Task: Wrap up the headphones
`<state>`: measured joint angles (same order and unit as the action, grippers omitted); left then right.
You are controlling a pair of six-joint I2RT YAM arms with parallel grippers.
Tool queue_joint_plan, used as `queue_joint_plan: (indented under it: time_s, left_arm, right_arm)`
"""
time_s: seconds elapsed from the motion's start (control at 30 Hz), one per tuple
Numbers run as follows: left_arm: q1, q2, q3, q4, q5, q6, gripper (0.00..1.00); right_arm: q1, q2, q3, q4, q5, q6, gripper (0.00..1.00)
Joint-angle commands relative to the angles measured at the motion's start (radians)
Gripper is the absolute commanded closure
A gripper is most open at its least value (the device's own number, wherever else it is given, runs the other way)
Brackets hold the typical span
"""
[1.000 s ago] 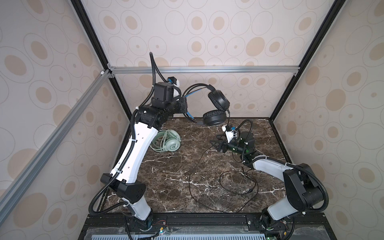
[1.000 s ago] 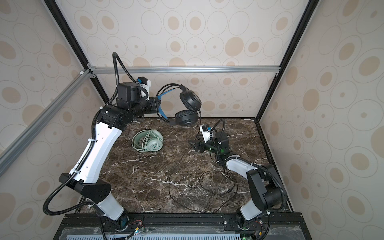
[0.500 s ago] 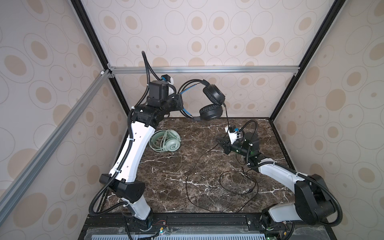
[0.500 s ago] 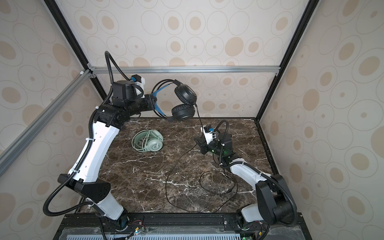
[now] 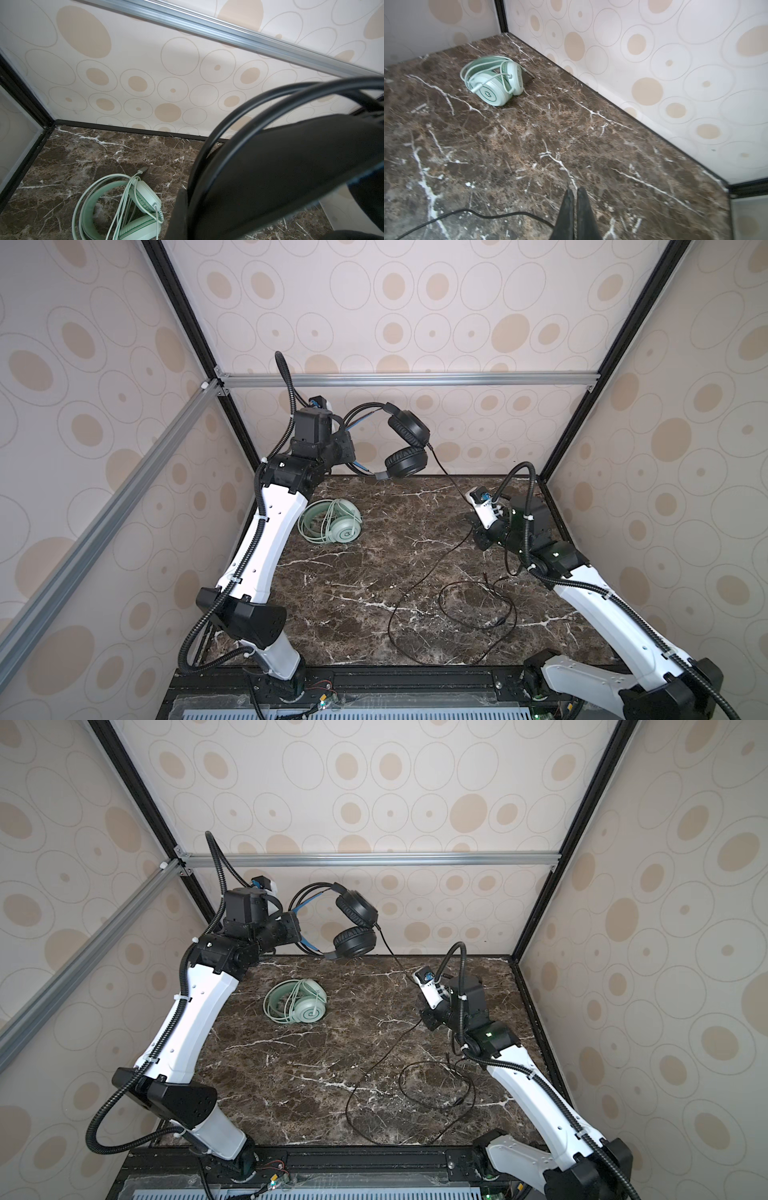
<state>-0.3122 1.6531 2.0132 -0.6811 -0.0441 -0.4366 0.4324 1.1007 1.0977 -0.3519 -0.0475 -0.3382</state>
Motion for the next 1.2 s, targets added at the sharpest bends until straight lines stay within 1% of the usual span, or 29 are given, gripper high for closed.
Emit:
queue_joint_plan:
  time_s: [0.0,0.13,0.23,0.37,0.5,0.6,0.67,0.73,0.9,1.03,1.17]
  left_arm:
    - [0.005,-0.018,-0.004,0.104,-0.026,0.035,1.00]
    - [-0.007,-0.021,-0.043,0.123,-0.036,0.111,1.00]
    - [-0.034,-0.017,-0.056,0.115,-0.030,0.191,1.00]
    - [-0.075,-0.025,-0.102,0.095,-0.031,0.269,1.00]
    - [-0.112,-0.078,-0.228,0.148,0.021,0.292,1.00]
    - [-0.134,-0.116,-0.303,0.173,0.050,0.313,1.00]
    - [-0.139,-0.129,-0.330,0.167,0.081,0.329,1.00]
    - [-0.145,-0.145,-0.362,0.167,0.123,0.359,1.00]
    - [-0.157,-0.191,-0.435,0.194,0.238,0.407,1.00]
    - [-0.178,-0.222,-0.491,0.223,0.317,0.418,1.00]
    - [-0.183,-0.253,-0.536,0.256,0.365,0.406,1.00]
  right_arm:
    - [0.073,0.012,0.122,-0.205,0.157,-0.190,1.00]
    - [0.185,0.090,0.286,-0.294,0.279,-0.316,1.00]
    - [0.234,0.160,0.417,-0.340,0.327,-0.369,1.00]
    - [0.273,0.253,0.567,-0.366,0.361,-0.404,1.00]
    - [0.297,0.353,0.684,-0.383,0.394,-0.435,1.00]
    - [0.299,0.412,0.741,-0.384,0.422,-0.429,1.00]
    - [0.298,0.451,0.789,-0.410,0.419,-0.418,1.00]
    - [0.299,0.492,0.839,-0.441,0.428,-0.414,1.00]
    - [0.296,0.559,0.902,-0.476,0.451,-0.399,1.00]
    - [0.297,0.604,0.964,-0.523,0.446,-0.371,0.98]
    - [0.286,0.620,0.994,-0.542,0.433,-0.342,0.97]
